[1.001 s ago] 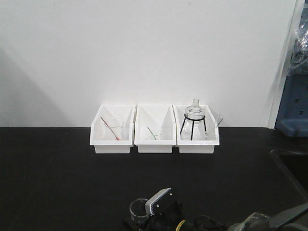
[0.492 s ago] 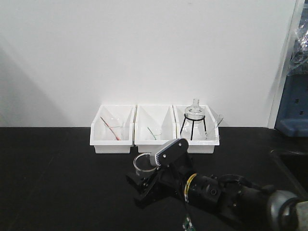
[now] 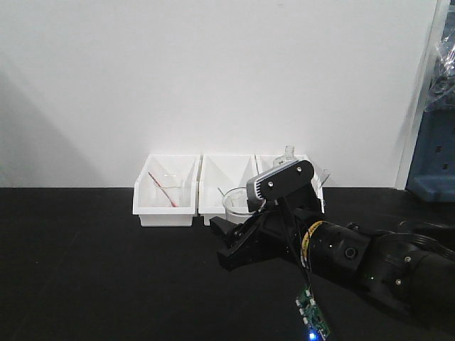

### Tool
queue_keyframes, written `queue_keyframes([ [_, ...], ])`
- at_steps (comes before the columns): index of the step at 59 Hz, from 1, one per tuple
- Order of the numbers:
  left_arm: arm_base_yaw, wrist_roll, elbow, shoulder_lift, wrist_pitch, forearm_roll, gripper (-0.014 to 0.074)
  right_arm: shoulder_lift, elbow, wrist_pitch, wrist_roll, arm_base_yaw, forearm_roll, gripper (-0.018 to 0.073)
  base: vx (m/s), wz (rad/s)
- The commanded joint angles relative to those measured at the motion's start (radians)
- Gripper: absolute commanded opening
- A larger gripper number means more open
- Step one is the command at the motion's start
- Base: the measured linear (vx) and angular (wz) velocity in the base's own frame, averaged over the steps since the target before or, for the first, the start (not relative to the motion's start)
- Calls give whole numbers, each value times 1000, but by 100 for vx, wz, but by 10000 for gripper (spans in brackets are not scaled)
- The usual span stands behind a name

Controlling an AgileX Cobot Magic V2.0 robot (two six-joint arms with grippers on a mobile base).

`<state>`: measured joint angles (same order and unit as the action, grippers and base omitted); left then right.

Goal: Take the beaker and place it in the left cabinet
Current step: 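Close the right gripper on the beaker and lift it off the bench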

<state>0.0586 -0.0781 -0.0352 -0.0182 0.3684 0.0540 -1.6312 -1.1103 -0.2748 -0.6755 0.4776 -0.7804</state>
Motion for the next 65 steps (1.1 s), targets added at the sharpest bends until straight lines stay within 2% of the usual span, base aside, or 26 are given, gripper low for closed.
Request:
queue_keyframes([
  [1, -4, -3, 18, -10, -81, 8, -6, 46, -30, -66, -4, 1, 7, 236, 0, 0],
  [65, -4, -3, 18, -10, -81, 8, -6, 46, -30, -66, -4, 1, 7, 236, -1, 2],
])
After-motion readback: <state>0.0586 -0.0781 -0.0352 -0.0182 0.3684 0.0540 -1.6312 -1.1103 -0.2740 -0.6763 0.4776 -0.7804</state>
